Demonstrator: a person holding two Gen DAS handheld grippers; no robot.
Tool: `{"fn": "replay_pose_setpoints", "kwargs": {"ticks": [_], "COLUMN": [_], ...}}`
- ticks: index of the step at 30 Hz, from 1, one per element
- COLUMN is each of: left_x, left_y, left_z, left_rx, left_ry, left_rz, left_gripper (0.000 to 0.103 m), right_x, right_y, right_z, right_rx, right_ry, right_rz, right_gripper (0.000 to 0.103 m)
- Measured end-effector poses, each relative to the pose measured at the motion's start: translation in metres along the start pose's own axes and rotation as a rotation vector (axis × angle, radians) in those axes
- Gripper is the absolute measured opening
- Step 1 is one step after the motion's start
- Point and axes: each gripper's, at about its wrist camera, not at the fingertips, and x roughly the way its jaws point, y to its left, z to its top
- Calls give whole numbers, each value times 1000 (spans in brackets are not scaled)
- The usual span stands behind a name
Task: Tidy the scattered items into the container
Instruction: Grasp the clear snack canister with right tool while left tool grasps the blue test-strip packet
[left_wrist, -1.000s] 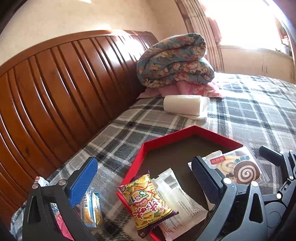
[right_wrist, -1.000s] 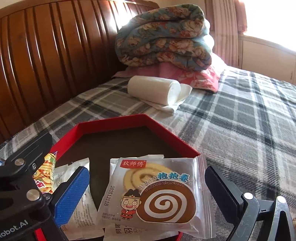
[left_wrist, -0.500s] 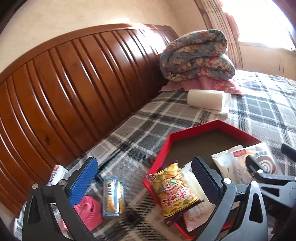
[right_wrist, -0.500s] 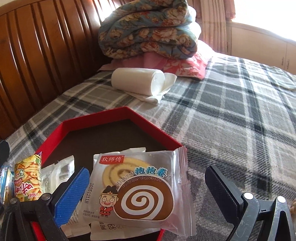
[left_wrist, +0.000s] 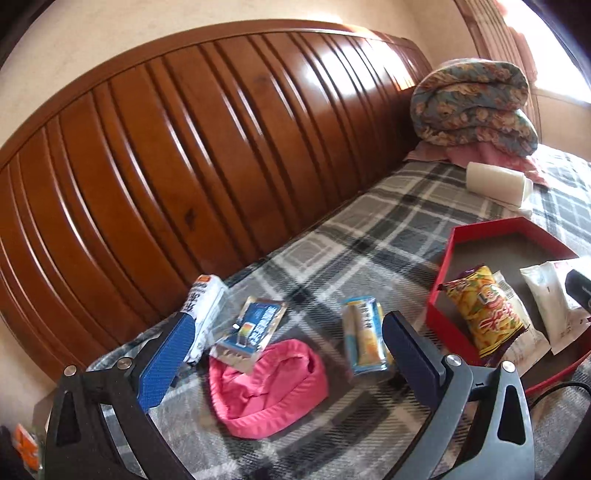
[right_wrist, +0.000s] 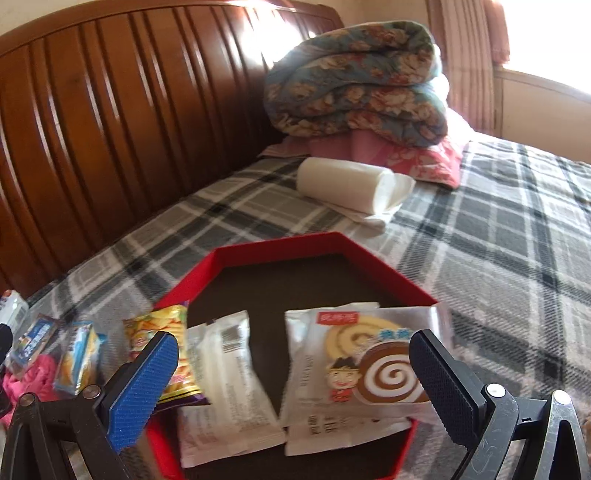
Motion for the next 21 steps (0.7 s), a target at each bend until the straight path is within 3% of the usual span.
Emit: {"fn": "replay_pose_setpoints", "kwargs": {"ticks": [4, 11, 18, 21], "left_x": [-4, -22, -30, -23], "left_y": [52, 123, 161, 162], "left_z": [-20, -59, -90, -90], "left_rx": [-68, -130, -171, -153], "left_ry": [14, -2, -31, -29], "left_rz": [-9, 86, 110, 112], "left_gripper": [103, 103, 103, 103], "right_x": [-18, -36, -28, -7], "right_y": [48, 118, 186, 205], "right_z": [-10, -27, -65, -69], "right_rx": [-110, -210, -393, -431], "right_ry": [-13, -16, 17, 1], "right_rz": [110, 234, 279, 216], "right_gripper": [103, 103, 103, 103]}}
